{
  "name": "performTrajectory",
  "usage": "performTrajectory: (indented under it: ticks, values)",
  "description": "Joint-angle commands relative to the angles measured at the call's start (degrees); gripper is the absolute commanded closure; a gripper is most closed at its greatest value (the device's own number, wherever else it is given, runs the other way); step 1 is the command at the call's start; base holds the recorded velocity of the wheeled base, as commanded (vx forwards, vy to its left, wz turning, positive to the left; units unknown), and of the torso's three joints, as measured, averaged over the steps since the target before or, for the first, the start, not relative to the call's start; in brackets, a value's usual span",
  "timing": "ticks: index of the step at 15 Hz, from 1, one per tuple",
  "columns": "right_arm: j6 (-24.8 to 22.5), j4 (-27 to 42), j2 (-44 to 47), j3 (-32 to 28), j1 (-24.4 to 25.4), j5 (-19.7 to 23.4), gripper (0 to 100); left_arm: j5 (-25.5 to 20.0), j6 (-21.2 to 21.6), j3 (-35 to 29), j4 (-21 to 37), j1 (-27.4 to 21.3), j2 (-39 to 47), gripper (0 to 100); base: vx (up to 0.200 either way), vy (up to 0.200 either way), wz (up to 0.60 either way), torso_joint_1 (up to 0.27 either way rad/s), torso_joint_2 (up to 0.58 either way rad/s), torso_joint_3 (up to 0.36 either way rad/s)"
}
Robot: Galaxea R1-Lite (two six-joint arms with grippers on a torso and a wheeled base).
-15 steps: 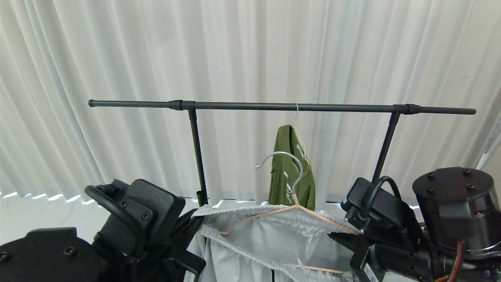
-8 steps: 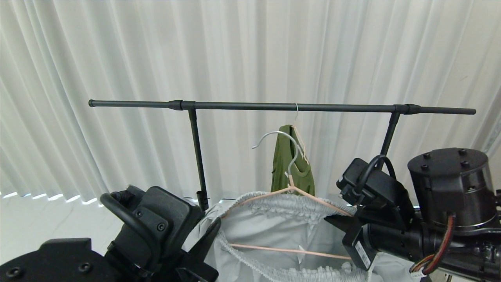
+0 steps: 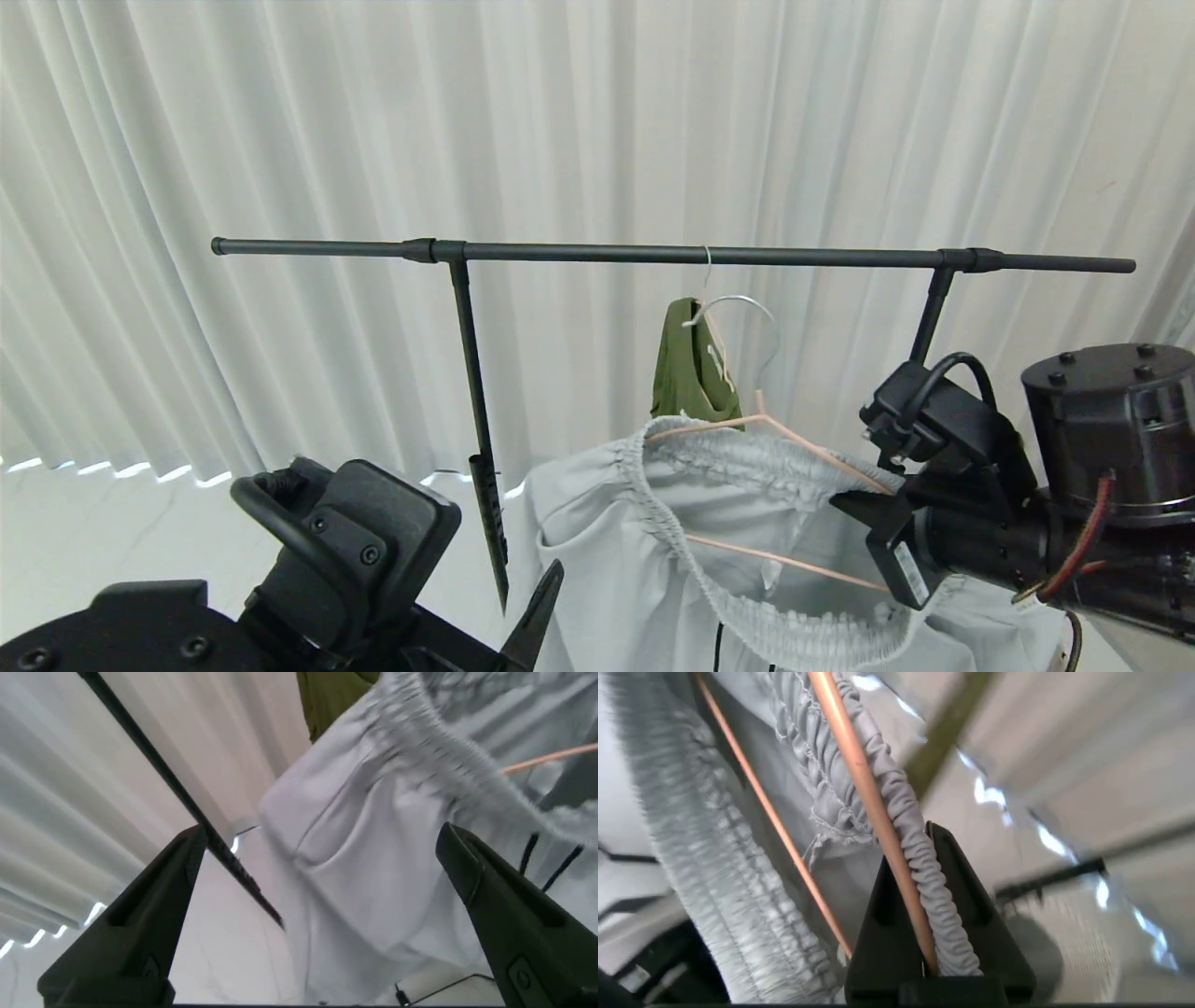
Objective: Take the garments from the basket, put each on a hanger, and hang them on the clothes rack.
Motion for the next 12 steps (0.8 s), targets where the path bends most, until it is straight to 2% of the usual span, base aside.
performTrajectory:
  ticks: [1, 6, 9, 12]
  values:
    - [-0.3, 1.8, -5.8, 5.9, -6.3, 0.0, 100, 0.0, 0.1, 2.0, 0.0, 1.9, -2.0, 0, 0.000, 0.000, 0.00, 0.000, 0.00, 0.000]
    - [-0.4, 13.0, -18.2, 14.5, -19.3, 0.0, 100, 0.1, 3.6, 5.1, 0.1, 8.2, -3.8, 0, 0.000, 0.000, 0.00, 0.000, 0.00, 0.000]
    - [-0.4, 19.0, -21.7, 15.3, -27.2, -0.1, 100, 0.1, 3.6, 5.3, 0.1, 9.1, -3.8, 0, 0.000, 0.000, 0.00, 0.000, 0.00, 0.000]
    - [-0.3, 19.0, -21.5, 14.9, -34.8, -0.1, 100, 0.1, 3.7, 6.7, 0.1, 9.1, -4.3, 0, 0.000, 0.000, 0.00, 0.000, 0.00, 0.000]
